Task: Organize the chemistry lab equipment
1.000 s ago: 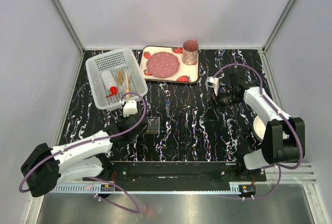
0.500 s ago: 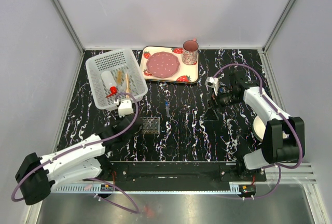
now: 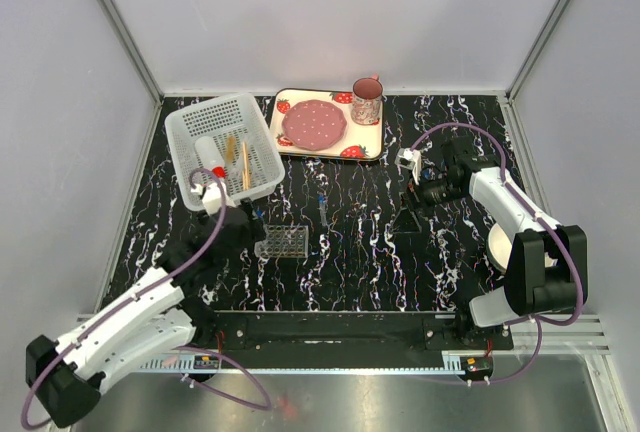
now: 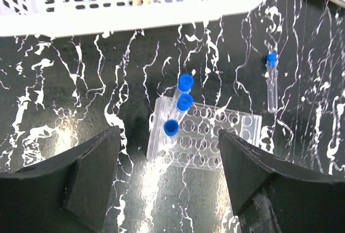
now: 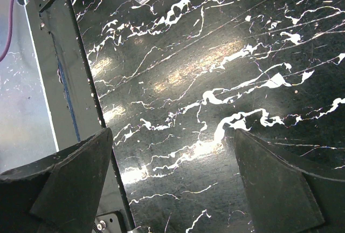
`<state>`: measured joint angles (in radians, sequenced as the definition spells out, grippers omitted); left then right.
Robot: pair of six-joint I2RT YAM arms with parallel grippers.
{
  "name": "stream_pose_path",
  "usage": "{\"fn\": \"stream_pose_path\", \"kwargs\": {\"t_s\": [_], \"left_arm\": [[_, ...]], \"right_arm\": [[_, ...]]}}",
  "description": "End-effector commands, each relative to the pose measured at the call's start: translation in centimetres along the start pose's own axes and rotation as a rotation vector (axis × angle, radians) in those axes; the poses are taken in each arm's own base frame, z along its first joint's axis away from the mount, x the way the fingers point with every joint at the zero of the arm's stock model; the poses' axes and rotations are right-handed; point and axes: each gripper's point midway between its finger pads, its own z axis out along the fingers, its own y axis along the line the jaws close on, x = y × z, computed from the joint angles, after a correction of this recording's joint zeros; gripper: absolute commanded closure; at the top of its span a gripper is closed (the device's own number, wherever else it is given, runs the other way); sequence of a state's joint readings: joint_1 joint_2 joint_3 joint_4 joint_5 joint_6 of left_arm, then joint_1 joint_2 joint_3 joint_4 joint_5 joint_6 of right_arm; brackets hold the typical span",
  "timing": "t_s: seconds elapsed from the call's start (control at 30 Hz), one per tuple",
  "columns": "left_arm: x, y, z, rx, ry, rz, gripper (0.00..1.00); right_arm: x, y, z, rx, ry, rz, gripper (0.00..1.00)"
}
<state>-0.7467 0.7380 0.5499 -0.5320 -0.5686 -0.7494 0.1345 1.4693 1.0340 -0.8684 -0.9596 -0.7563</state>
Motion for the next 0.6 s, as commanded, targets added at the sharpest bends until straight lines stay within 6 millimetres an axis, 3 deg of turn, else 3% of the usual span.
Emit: {"fn": "stream_pose_path", "kwargs": {"t_s": [0.0, 0.1, 0.37, 0.57], "left_arm": [[-1.4, -1.9, -1.4, 0.148, 0.075, -0.066, 0.23], [-1.7, -2.1, -1.7, 0.182, 0.129, -0.066, 0.23], [-0.6, -1.7, -0.3, 0.172, 0.242, -0.008, 0.41], [-0.2, -1.4, 1.0, 0.132, 0.284, 0.066, 0.49]], "right_arm": [[-0.9, -0.3, -0.5, 0.013, -0.014, -0.04, 0.02], [-0.9, -0.3, -0.5, 0.014, -0.013, -0.04, 0.02], [-0.8, -0.4, -0.5, 0.017, -0.01, -0.036, 0.02], [-0.7, -0.5, -0.4, 0.014, -0.008, -0.033, 0.01]]}}
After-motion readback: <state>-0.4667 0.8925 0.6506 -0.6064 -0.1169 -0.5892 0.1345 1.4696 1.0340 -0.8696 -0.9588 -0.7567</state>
